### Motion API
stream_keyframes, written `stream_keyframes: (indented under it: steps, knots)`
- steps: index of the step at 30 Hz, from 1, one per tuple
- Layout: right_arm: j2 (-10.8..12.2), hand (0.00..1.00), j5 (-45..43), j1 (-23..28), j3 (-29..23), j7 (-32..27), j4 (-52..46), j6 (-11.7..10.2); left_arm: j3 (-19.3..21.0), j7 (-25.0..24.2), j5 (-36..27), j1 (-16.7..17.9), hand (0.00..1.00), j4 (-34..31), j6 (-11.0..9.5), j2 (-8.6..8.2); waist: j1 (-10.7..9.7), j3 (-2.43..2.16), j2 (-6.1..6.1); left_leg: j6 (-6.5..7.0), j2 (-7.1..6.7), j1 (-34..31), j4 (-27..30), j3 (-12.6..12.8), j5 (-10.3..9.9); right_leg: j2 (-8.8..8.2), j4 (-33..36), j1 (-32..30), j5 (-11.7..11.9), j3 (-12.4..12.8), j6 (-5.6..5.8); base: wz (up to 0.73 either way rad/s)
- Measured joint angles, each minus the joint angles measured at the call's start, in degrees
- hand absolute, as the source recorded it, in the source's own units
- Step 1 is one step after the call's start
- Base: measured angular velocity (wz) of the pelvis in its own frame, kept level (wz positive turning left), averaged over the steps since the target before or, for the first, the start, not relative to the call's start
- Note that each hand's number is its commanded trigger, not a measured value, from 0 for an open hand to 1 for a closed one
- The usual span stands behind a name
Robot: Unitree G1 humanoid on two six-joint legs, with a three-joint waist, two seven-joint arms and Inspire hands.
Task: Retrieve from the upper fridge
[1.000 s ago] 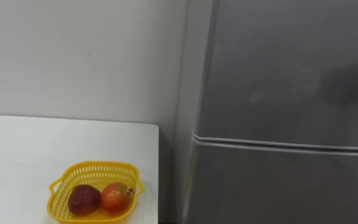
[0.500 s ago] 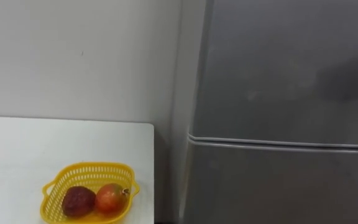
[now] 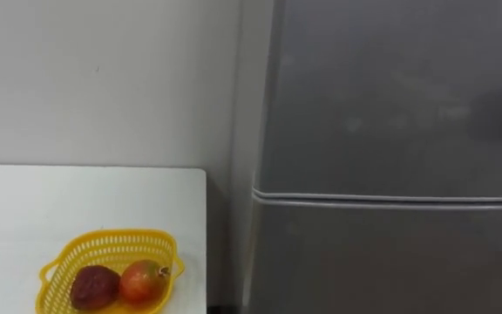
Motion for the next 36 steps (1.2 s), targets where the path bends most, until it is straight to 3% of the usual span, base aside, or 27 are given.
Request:
stream_keyframes:
  steps: [4, 9, 15, 19, 20, 24, 28, 33, 36]
  knots:
    - [-0.06, 0.00, 1.71, 3.74, -3.70, -2.89, 4.35, 0.00, 0.18, 1.04, -0.03, -0.03, 0.00, -1.94, 0.00, 0.19, -0.44, -0.05, 0.00, -0.01, 0.13, 0.05, -0.05, 0.73, 0.00, 0.13, -0.16, 0.07, 0.06, 0.74, -0.02, -0.08]
    - [0.01, 0.00, 1.53, 7.64, -4.62, -5.08, 14.22, 0.60, 0.95, 1.17, -0.02, -0.32, 0.00, -2.23, 0.47, 0.27, -1.46, 0.02, 0.50, -0.01, 0.13, 0.42, -0.72, 0.98, 0.00, 0.22, -0.14, 0.52, 0.06, 0.83, -0.03, -0.04]
    - [0.89, 0.00, 0.40, 11.25, -6.11, -6.51, 27.49, 1.08, 1.33, 2.30, -0.05, -0.24, 0.00, -2.69, 1.33, 0.25, -1.50, -0.15, 1.74, 0.00, 0.18, 0.09, -0.58, 2.12, 0.00, 0.14, -0.24, 0.28, 0.01, 0.86, 0.05, 0.01]
    - [6.34, 0.00, -0.35, 16.39, -6.04, -6.53, 40.08, 1.23, 1.19, 2.43, -0.28, -0.15, 0.00, -2.65, 1.62, -0.15, -0.64, 0.26, 2.46, -0.03, 0.16, 1.35, -0.66, 2.43, -0.03, 0.03, -0.33, 1.22, -0.79, 1.08, 0.27, 0.09]
    - [8.48, 0.00, -1.05, 17.40, -5.53, -6.61, 43.87, 1.29, 1.15, 2.67, -0.76, -0.15, 0.00, -2.61, 1.64, -0.43, -0.25, 0.17, 2.46, -0.04, 0.18, 1.23, -0.68, 2.43, -0.03, 0.03, -0.22, 1.07, -0.88, 0.98, 0.24, 0.07]
    - [13.11, 0.00, -1.73, 20.30, -5.47, -6.44, 53.00, 3.64, 1.42, 3.36, -0.71, -0.16, 0.00, -1.19, 1.79, -1.39, 0.17, 0.10, 3.85, -0.04, 0.05, 1.75, -0.85, 2.43, -0.03, -0.14, 0.15, 1.31, -0.98, 0.94, 0.26, 0.00]
    - [15.96, 0.00, -13.12, 23.53, -0.58, -2.51, 60.67, 6.38, 1.47, 3.15, 0.39, -0.10, 0.00, -0.17, 3.12, -2.06, 0.22, 0.10, 4.13, -0.04, -0.05, 2.28, -1.05, 2.34, -0.02, -0.23, 0.60, 1.56, -1.39, 0.97, 0.22, 0.01]
    - [16.30, 0.00, -29.36, 24.96, 9.33, 4.56, 66.87, 9.62, 1.04, 1.59, 1.61, -0.25, 0.00, -0.18, 5.69, -2.67, 0.85, 0.23, 4.24, -0.04, -0.18, 3.14, -0.99, 2.01, -0.03, -0.37, 0.70, 2.13, -1.70, 0.92, 0.29, 0.00]
    - [16.56, 0.00, -38.54, 25.39, 14.00, 7.37, 68.78, 12.11, 0.90, 1.55, 1.61, -0.46, 0.00, -0.18, 6.67, -2.62, 2.27, 0.23, 4.38, -0.04, -0.18, 4.02, -1.04, 2.02, -0.02, -0.29, 0.72, 2.71, -1.72, 1.47, 0.28, -0.08]
